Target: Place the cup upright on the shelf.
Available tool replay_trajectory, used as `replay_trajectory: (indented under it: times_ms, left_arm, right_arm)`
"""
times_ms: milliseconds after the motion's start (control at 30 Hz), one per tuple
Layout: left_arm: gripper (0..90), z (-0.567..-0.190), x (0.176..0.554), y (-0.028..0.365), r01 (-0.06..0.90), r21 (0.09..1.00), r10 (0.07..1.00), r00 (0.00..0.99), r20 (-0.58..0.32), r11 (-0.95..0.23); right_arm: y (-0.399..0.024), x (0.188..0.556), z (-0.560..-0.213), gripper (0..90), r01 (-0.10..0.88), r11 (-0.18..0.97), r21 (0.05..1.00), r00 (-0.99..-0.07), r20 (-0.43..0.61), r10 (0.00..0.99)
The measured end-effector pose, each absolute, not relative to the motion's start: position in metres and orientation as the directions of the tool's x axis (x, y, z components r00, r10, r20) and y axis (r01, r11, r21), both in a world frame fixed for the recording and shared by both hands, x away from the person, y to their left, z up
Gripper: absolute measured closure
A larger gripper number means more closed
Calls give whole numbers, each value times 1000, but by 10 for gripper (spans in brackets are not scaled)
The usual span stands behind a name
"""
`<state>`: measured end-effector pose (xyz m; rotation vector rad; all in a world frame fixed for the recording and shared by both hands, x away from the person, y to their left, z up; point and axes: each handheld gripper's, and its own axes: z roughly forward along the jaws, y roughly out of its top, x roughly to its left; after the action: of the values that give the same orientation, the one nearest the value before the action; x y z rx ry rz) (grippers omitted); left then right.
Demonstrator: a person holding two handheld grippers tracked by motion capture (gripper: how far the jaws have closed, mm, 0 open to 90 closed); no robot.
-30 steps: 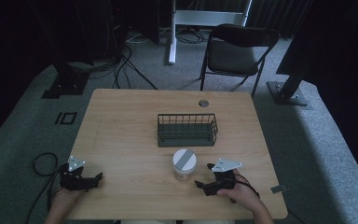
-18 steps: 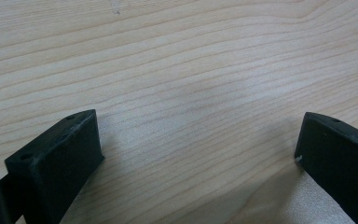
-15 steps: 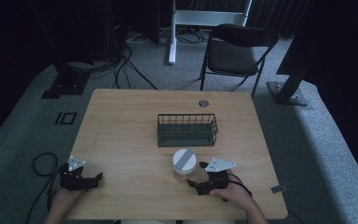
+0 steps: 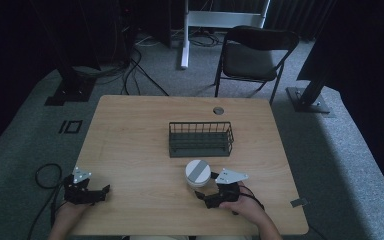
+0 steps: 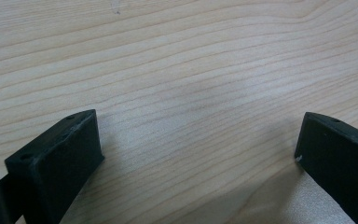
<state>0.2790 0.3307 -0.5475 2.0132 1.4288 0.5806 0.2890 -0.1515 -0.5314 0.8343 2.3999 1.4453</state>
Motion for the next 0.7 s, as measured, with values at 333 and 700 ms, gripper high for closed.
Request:
replay_trajectory:
  times_ms: [333,700]
  left_arm:
    - [6,-548,279,331,685,687,945,326,10,-244]
    - [6,-548,279,331,685,687,945,326,10,-244]
  right_arm:
    - [-139,289,-538,109,358,318,878,-786,99,611]
    - [-132,290,-539,108,378,277,883,-748,115,654]
